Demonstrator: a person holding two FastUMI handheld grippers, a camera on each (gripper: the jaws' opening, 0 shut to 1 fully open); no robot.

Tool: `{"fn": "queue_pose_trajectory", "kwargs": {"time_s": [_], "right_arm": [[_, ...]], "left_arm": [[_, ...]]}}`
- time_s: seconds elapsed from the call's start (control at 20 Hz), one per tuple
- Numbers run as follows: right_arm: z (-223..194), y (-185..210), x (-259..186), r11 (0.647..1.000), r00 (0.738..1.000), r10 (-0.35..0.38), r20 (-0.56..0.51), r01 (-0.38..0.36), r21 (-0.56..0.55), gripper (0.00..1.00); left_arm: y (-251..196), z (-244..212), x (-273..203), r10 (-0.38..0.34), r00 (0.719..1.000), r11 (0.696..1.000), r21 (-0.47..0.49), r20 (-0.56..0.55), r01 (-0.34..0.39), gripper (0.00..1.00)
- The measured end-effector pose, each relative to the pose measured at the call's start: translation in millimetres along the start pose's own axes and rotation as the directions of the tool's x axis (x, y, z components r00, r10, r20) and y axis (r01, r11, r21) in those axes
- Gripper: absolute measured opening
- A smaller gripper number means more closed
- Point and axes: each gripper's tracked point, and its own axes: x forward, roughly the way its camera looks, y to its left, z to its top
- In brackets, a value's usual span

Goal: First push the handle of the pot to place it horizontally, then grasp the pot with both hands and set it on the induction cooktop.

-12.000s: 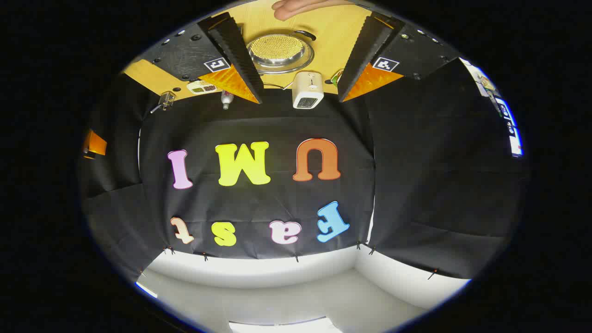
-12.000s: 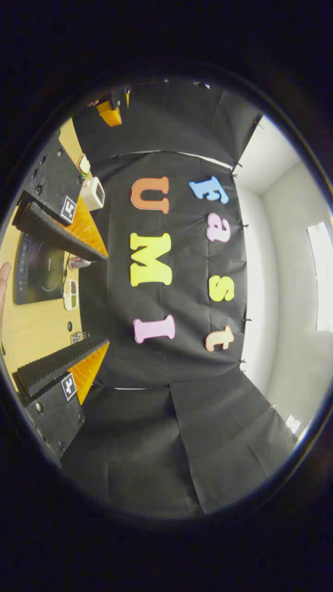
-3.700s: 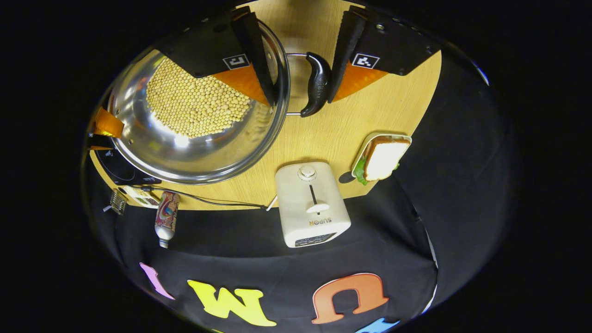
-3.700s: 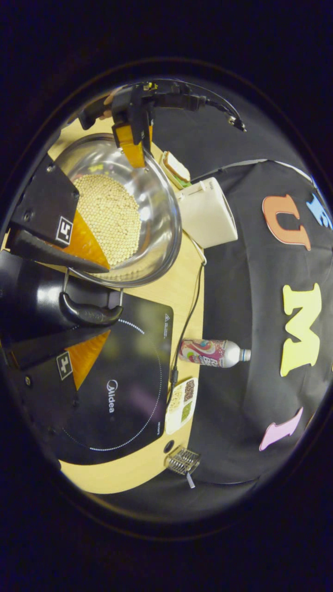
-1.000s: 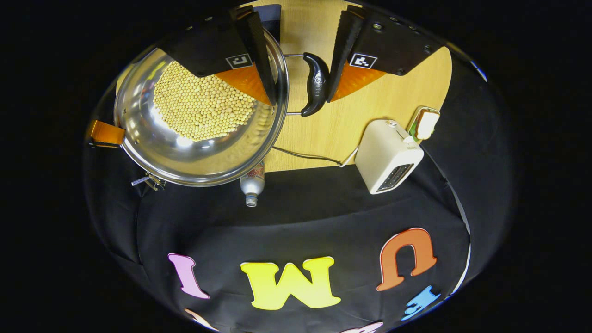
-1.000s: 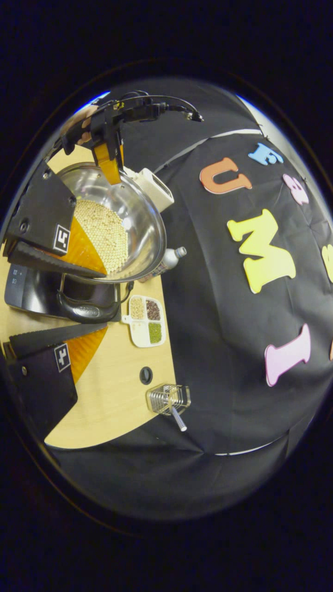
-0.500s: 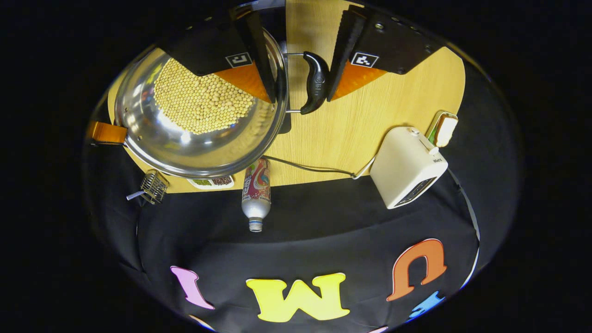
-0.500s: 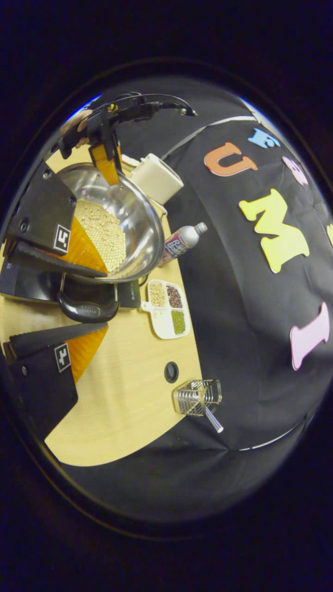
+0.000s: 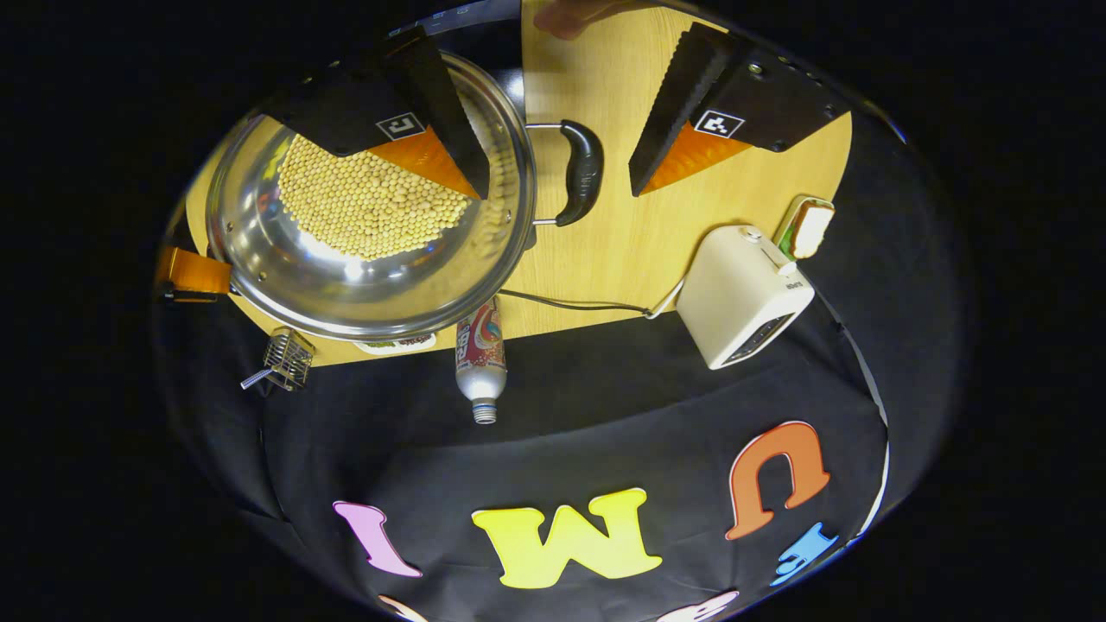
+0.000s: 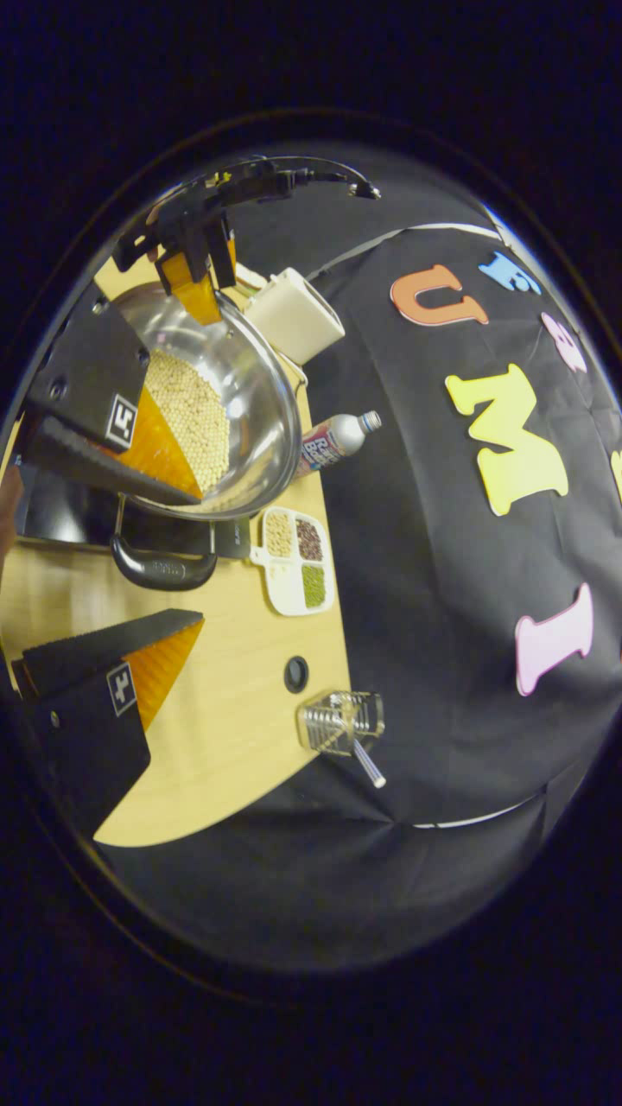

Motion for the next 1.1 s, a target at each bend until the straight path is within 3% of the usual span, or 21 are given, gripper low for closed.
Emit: {"fn": "queue_pose_trajectory", "kwargs": {"time_s": [0.15,0.4,0.5,1.1], "right_arm": [[0,11,-28,1.0,0.999,0.019,0.041,-0.02,0.007,0.83],[-3,17,-76,1.0,0.991,0.005,0.137,-0.007,0.02,0.85],[-8,21,-93,1.0,0.986,0.0,0.168,-0.004,0.024,0.93],[-14,62,-233,0.999,0.933,0.003,0.359,0.009,-0.032,0.92]], "left_arm": [[14,8,-23,0.063,0.995,0.998,0.02,0.083,-0.064,1.0],[21,21,-80,0.085,0.968,0.996,0.0,0.238,-0.087,0.96],[24,24,-107,0.098,0.95,0.995,-0.02,0.297,-0.097,0.96],[39,20,-261,0.159,0.856,0.981,-0.175,0.493,-0.081,0.96]]}}
